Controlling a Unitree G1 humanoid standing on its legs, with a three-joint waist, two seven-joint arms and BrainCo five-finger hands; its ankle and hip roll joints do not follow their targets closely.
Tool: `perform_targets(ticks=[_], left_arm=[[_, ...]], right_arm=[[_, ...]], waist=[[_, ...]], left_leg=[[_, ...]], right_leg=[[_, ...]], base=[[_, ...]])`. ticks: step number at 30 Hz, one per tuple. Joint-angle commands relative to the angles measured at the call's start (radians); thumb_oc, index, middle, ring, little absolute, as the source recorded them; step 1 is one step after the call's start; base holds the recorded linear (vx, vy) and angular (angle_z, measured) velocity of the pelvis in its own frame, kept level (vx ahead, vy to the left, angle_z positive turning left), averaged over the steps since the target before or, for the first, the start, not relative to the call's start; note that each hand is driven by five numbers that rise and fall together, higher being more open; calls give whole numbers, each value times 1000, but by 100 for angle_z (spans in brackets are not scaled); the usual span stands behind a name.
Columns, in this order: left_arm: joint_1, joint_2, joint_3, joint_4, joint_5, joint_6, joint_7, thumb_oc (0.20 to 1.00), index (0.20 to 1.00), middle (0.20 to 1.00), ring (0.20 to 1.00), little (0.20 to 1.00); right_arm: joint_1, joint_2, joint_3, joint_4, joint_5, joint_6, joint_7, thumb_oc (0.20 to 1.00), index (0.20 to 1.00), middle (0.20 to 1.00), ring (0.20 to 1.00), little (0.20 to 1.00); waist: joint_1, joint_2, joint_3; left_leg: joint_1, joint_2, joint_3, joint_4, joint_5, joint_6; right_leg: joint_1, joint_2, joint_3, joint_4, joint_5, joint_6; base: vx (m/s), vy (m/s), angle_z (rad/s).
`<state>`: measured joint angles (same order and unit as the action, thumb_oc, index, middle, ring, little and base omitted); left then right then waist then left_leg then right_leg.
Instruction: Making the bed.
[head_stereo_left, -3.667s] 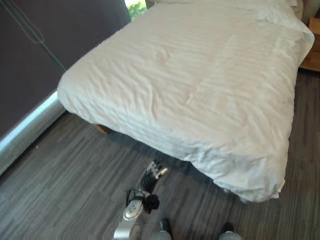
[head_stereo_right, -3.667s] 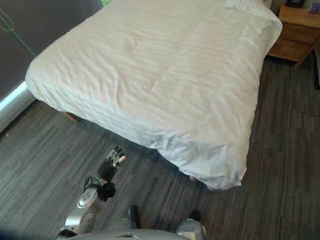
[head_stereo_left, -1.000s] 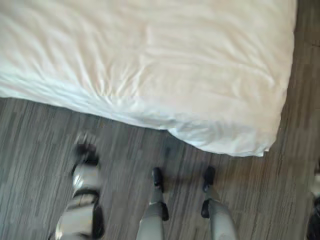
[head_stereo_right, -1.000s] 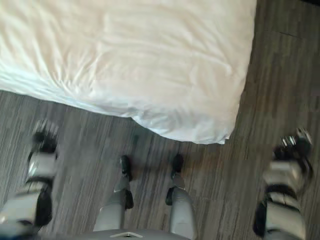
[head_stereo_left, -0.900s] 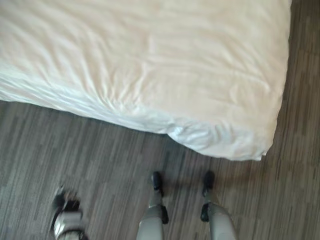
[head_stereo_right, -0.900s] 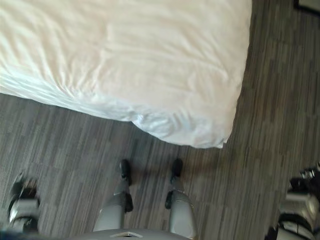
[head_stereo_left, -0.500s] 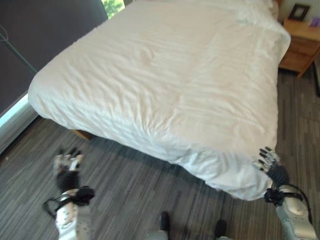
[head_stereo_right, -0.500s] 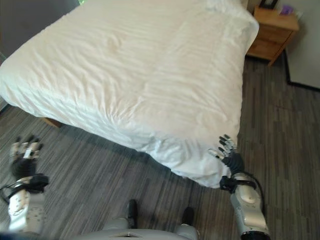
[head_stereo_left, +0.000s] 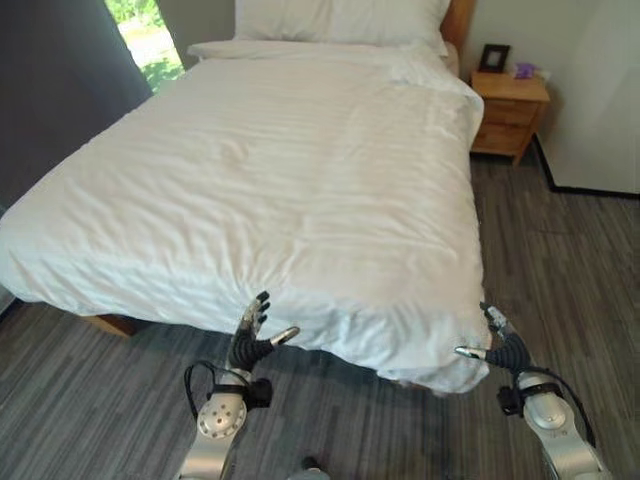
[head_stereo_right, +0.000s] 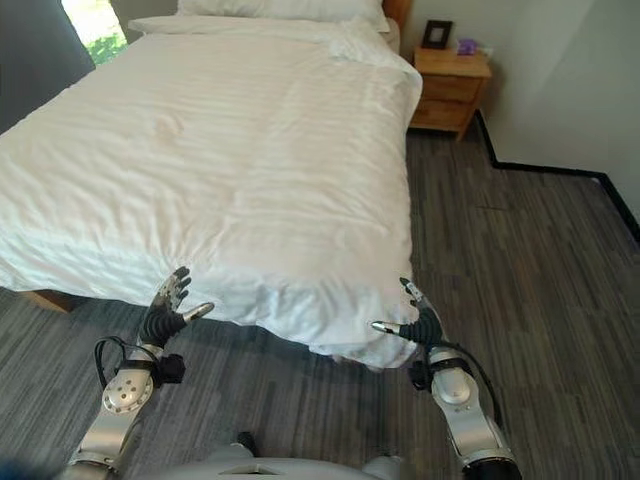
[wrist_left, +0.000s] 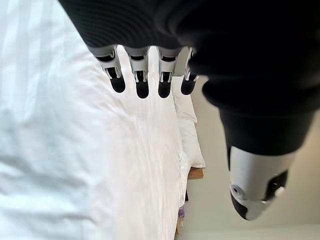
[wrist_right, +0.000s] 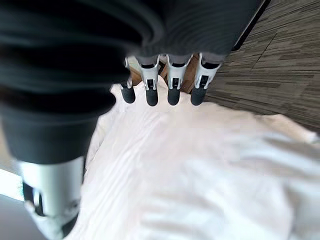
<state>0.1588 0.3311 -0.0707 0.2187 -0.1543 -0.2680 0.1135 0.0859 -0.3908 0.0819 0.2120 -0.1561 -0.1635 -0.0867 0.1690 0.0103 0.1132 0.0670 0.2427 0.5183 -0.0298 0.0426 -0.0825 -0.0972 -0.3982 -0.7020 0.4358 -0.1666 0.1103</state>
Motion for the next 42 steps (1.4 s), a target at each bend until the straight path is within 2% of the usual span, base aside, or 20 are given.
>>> perform_targets(ticks=[1,7,8,9,10,11,12,16,20,23,25,29,32,34,35,36,38,40,41,42], left_arm=[[-69,-15,36,-61,-35,-51,37,1000,1000,1000,1000,1000],[-65,-79,25,-33,-59,-72,57,1000,1000,1000,1000,1000],[-74,-87,12,-28,-73,-75,64,1000,1000,1000,1000,1000],[-88,-98,-3,-20,-100,-76,64,1000,1000,1000,1000,1000],[-89,-97,-4,-19,-101,-77,64,1000,1000,1000,1000,1000],[-88,-101,-13,-16,-110,-77,68,1000,1000,1000,1000,1000],[-98,-114,-39,-24,-127,-84,54,1000,1000,1000,1000,1000],[-107,-118,-76,-45,-136,-83,51,1000,1000,1000,1000,1000],[-112,-123,-101,-63,-179,-75,40,1000,1000,1000,1000,1000],[-130,-130,-110,-62,-232,-66,48,1000,1000,1000,1000,1000],[-141,-132,-117,-63,-259,-66,47,1000,1000,1000,1000,1000],[-151,-127,-130,-66,-278,-62,42,1000,1000,1000,1000,1000],[-186,-96,-158,-60,-284,-49,45,1000,1000,1000,1000,1000],[-199,-73,-167,-68,-276,-41,47,1000,1000,1000,1000,1000],[-195,-66,-168,-80,-277,-40,46,1000,1000,1000,1000,1000],[-197,-52,-178,-99,-272,-39,45,1000,1000,1000,1000,1000],[-192,-47,-180,-110,-257,-44,55,1000,1000,1000,1000,1000],[-199,-42,-174,-109,-257,-47,69,1000,1000,1000,1000,1000],[-207,-41,-173,-103,-264,-50,65,1000,1000,1000,1000,1000],[-206,-41,-173,-103,-264,-50,65,1000,1000,1000,1000,1000]], right_arm=[[-68,-18,16,-58,-9,-27,-31,1000,1000,1000,1000,1000],[-78,-82,57,-135,-91,-46,-39,1000,1000,1000,1000,1000],[-74,-84,67,-147,-97,-50,-43,1000,1000,1000,1000,1000],[-63,-90,74,-162,-113,-50,-45,1000,1000,1000,1000,1000],[-61,-90,72,-164,-114,-49,-44,1000,1000,1000,1000,1000],[-47,-102,75,-167,-126,-48,-48,1000,1000,1000,1000,1000],[-14,-123,64,-171,-133,-51,-48,1000,1000,1000,1000,1000],[-25,-133,72,-178,-111,-56,-55,1000,1000,1000,1000,1000],[-18,-114,58,-173,-114,-40,-84,1000,1000,1000,1000,1000],[-36,-104,65,-160,-141,-23,-117,1000,1000,1000,1000,1000],[-51,-104,74,-159,-156,-24,-127,1000,1000,1000,1000,1000],[-50,-97,94,-151,-176,-26,-129,1000,1000,1000,1000,1000],[-52,-71,110,-130,-196,-20,-134,1000,1000,1000,1000,1000],[-61,-55,118,-105,-203,-15,-137,1000,1000,1000,1000,1000],[-61,-54,112,-109,-207,-11,-137,1000,1000,1000,1000,1000],[-52,-54,103,-120,-214,-10,-136,1000,1000,1000,1000,1000],[-56,-54,95,-128,-227,-9,-145,1000,1000,1000,1000,1000],[-60,-47,79,-137,-225,-4,-161,1000,1000,1000,1000,1000],[-57,-37,65,-158,-208,-6,-158,1000,1000,1000,1000,1000],[-56,-37,65,-159,-208,-5,-157,1000,1000,1000,1000,1000]], waist=[[3,28,1],[-15,110,18],[-16,113,30],[-2,104,52],[-4,104,53],[12,91,68],[18,63,85],[13,52,96],[26,17,118],[60,14,122],[81,18,113],[90,7,91],[86,-64,69],[91,-86,66],[82,-87,70],[61,-76,89],[27,-15,96],[9,20,100],[-11,19,99],[-15,20,101]], left_leg=[[-74,-5,-2,-42,36,-17],[-58,63,7,-34,96,-76],[-66,68,-25,-11,91,-81],[-95,43,-160,62,58,-73],[-102,45,-165,76,49,-72],[-121,-5,-279,125,16,-44],[-125,-92,-442,173,-71,-21],[-155,-133,-497,283,-67,-21],[-310,-264,-506,353,-121,11],[-378,-320,-516,258,-46,19],[-395,-313,-536,166,6,14],[-320,-300,-536,16,40,43],[-261,-302,-526,-22,50,68],[-208,-300,-534,-31,18,95],[-180,-303,-542,-35,4,110],[-147,-297,-563,-39,-7,119],[-101,-258,-605,-57,-13,124],[-78,-241,-613,-58,-40,117],[-62,-252,-640,-58,-70,107],[-60,-252,-644,-58,-72,107]], right_leg=[[232,98,28,-353,92,87],[245,196,116,-506,98,58],[240,206,133,-509,88,50],[233,221,181,-513,69,34],[235,221,178,-512,67,33],[217,224,210,-508,82,21],[204,239,315,-513,78,7],[201,254,400,-523,78,-8],[223,276,492,-523,61,-21],[253,338,565,-523,28,-31],[282,366,602,-523,-1,-30],[311,379,604,-523,-18,-24],[324,375,581,-424,-36,-7],[264,360,558,-253,3,59],[206,338,545,-130,81,117],[134,327,545,13,165,149],[-6,354,549,205,192,151],[-74,270,513,181,183,131],[-84,222,499,58,145,91],[-78,222,495,57,142,91]], base=[[-112,-274,-127],[-77,-184,-125],[90,-216,-87],[92,-209,-101],[75,-199,-86],[93,-228,-82],[86,-224,-96],[116,-107,-130],[150,-63,-100],[273,-12,-111],[363,32,-162],[310,38,-101],[344,21,-7],[282,32,-14],[312,116,-13],[292,164,-11],[273,175,-1],[353,59,42],[317,-38,50],[365,-49,59]])
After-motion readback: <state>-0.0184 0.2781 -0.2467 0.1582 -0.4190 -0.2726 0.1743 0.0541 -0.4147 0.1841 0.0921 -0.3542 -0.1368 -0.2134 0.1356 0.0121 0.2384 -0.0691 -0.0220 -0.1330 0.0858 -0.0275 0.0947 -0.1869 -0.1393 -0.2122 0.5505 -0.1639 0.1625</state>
